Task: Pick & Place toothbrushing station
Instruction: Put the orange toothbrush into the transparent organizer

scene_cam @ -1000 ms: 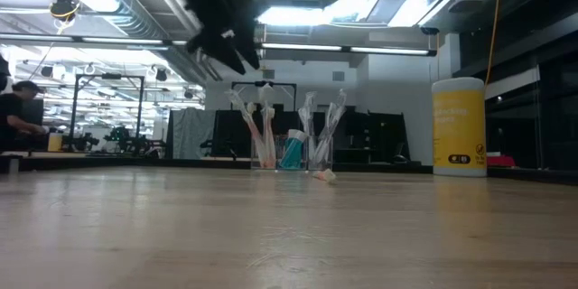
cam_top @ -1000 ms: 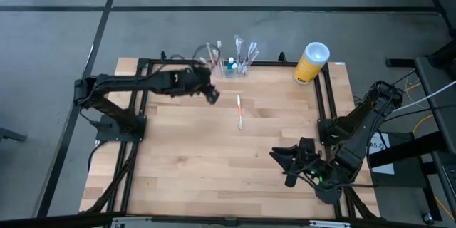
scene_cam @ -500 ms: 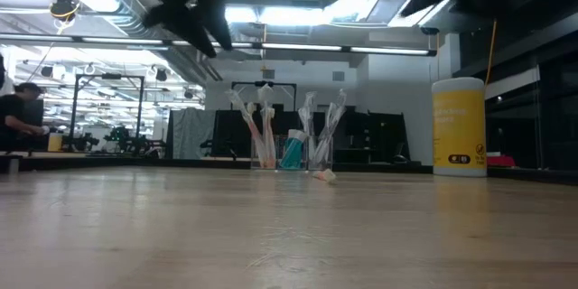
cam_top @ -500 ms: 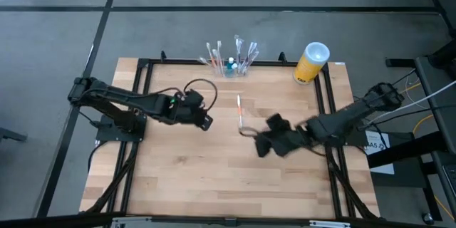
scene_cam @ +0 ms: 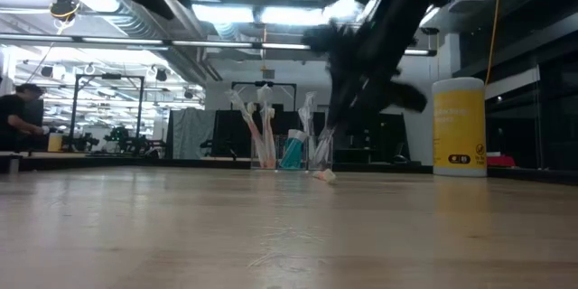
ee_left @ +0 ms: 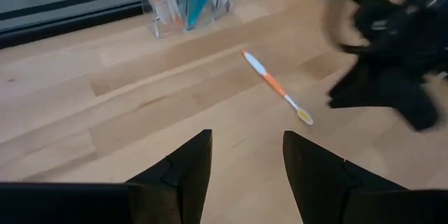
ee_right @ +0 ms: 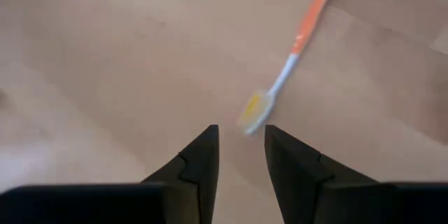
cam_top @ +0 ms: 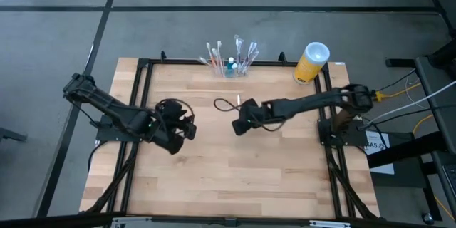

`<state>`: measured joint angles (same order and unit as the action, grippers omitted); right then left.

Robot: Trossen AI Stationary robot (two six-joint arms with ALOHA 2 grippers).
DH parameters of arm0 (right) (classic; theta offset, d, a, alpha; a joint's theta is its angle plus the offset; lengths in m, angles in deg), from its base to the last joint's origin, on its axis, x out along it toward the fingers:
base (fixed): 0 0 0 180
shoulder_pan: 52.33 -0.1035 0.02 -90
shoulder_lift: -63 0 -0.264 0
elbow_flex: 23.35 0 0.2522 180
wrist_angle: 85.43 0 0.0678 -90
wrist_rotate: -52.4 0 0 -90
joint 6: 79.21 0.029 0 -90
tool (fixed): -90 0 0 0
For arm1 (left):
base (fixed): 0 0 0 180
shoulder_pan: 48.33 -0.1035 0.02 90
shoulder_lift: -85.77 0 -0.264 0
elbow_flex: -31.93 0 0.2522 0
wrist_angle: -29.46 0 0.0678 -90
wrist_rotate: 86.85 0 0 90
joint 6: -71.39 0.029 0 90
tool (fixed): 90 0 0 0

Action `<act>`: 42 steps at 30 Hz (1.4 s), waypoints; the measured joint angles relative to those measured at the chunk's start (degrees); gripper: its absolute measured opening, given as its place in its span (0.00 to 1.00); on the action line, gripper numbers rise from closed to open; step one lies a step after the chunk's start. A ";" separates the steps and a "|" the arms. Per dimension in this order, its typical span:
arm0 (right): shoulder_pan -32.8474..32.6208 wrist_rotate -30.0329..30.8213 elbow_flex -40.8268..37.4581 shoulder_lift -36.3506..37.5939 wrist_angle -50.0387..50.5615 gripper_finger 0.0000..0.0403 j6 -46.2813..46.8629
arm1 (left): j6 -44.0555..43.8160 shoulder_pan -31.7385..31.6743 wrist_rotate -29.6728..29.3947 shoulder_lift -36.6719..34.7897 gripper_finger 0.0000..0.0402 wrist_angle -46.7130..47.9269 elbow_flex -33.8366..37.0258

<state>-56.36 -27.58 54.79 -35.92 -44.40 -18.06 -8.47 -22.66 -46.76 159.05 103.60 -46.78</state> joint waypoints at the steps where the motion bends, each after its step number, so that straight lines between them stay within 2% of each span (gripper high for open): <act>1: 1.05 -1.06 -0.03 -1.13 -0.69 0.29 -0.39 | -1.25 0.81 -0.66 0.00 0.42 0.64 0.00; 5: 3.89 -3.45 -0.04 -4.04 -3.31 0.29 -1.76 | -4.68 3.13 -3.03 0.02 0.42 1.46 0.00; 9: 5.83 -3.82 -0.04 -5.63 -2.10 0.29 -3.08 | -5.82 4.30 -4.66 0.04 0.42 1.55 0.00; 14: 7.87 -7.63 -0.04 -8.81 -2.16 0.30 -3.58 | -6.54 4.81 -6.99 0.07 0.42 1.51 0.00; 19: 8.32 -10.86 0.24 -11.46 -2.71 0.30 -3.51 | -6.56 4.76 -7.74 0.07 0.42 1.35 0.00; 28: 6.86 -11.17 0.14 -12.43 -7.59 0.30 -1.78 | -6.99 4.76 -8.63 0.09 0.42 1.33 0.00; 34: 5.86 -15.00 0.55 -13.89 -22.50 0.30 0.58 | -7.47 4.76 -8.48 0.09 0.42 1.33 0.00; 40: 8.31 -15.97 0.61 -18.22 -46.61 0.30 4.23 | -7.93 4.76 -8.66 0.11 0.42 1.27 -0.02; 42: 9.06 -19.50 0.61 -18.63 -52.99 0.30 5.53 | -7.94 4.82 -7.99 0.11 0.42 1.17 -0.02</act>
<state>-47.30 -47.09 55.40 -54.55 -97.39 -12.53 -16.41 -17.84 -54.75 159.15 104.77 -46.80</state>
